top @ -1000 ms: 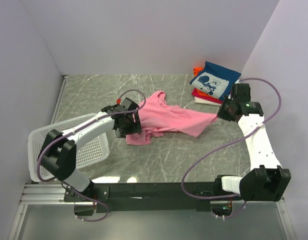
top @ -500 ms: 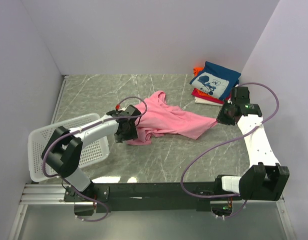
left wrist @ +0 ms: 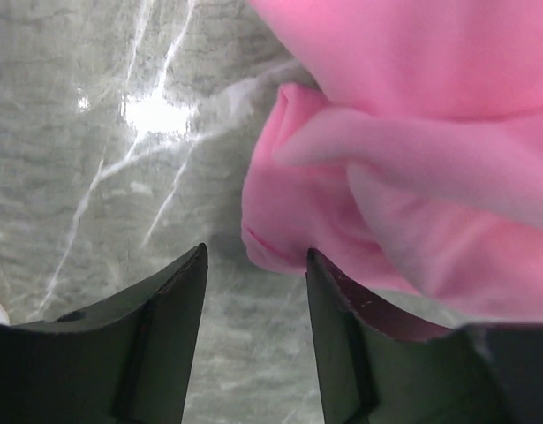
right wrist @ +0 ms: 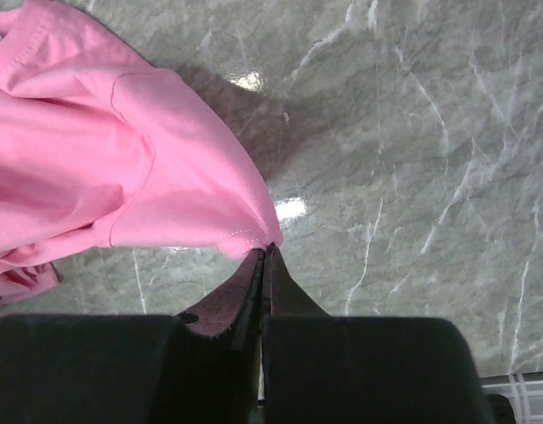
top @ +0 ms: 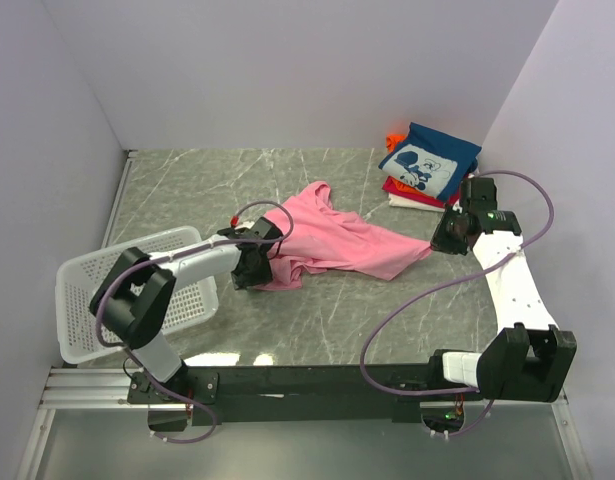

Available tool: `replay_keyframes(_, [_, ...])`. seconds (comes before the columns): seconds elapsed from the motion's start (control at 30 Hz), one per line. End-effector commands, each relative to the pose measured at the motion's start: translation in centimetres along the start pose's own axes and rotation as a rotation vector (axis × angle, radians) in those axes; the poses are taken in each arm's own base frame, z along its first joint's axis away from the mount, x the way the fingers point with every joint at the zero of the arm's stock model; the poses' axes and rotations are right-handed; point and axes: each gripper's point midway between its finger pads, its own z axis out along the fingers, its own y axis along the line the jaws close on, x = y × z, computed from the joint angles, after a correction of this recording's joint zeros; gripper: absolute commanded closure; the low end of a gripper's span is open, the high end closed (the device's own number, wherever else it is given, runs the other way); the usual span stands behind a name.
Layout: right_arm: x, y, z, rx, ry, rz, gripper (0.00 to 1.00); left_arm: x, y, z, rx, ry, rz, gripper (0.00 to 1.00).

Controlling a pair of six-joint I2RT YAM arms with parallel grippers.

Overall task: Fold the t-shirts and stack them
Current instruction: Flatten the tshirt out

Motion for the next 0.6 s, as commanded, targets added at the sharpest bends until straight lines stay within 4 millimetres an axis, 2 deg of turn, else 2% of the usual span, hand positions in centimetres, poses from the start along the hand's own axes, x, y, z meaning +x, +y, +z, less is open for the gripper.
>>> replay_keyframes(0.0, [-1.2,0.5,-0.5,-0.030,-0.046,0.010,1.00,-1.3,-0.9,0.6,-0.005,-0.047,-0.026,0.46])
replay_keyframes(0.1, [-1.3,0.6,-0.5,-0.031,-0.045,0.008,1.00,-1.8,-1.4,1.0,0.002,-0.064,-0.033,0.48])
replay_keyframes(0.17, [-1.4,0.6,-0.5,-0.032,-0.047,0.005,1.00,-2.2,-1.7,1.4,-0.001,-0.075,-0.037,0.53])
replay_keyframes(0.2, [-1.5,0.7,-0.6,-0.032,-0.048,0.004,1.00,-2.5,-1.9,1.5,-0.003,-0.086,-0.038,0.64])
replay_keyframes(0.27, [-1.6,0.5,-0.7,-0.027,-0.050,0.003,1.00,-2.5,-1.7,2.1,-0.030,-0.077,-0.034,0.81])
replay_keyframes(0.3, [-1.8,0.5,-0.8,-0.024,-0.056,0.003,1.00,-3.1,-1.9,2.1,-0.037,-0.093,-0.034,1.00])
replay_keyframes(0.37, [-2.0,0.3,-1.1,-0.020,-0.061,0.005,1.00,-3.4,-1.5,2.1,-0.066,-0.099,-0.022,1.00])
replay_keyframes(0.47, [-3.1,-0.1,-1.9,-0.008,-0.086,0.012,1.00,-5.9,-0.9,0.5,-0.088,-0.157,-0.035,1.00])
replay_keyframes(0.5, [-3.9,-0.1,-2.5,-0.008,-0.107,0.014,1.00,-6.7,-0.1,-0.2,-0.106,-0.162,-0.047,1.00])
replay_keyframes(0.53, [-4.3,-0.6,-2.9,0.005,-0.112,0.025,1.00,-8.3,-0.3,-1.8,-0.079,-0.207,-0.069,1.00])
replay_keyframes(0.57, [-4.7,-1.0,-3.1,0.011,-0.119,0.027,1.00,-9.1,-0.1,-2.6,-0.071,-0.223,-0.068,0.99])
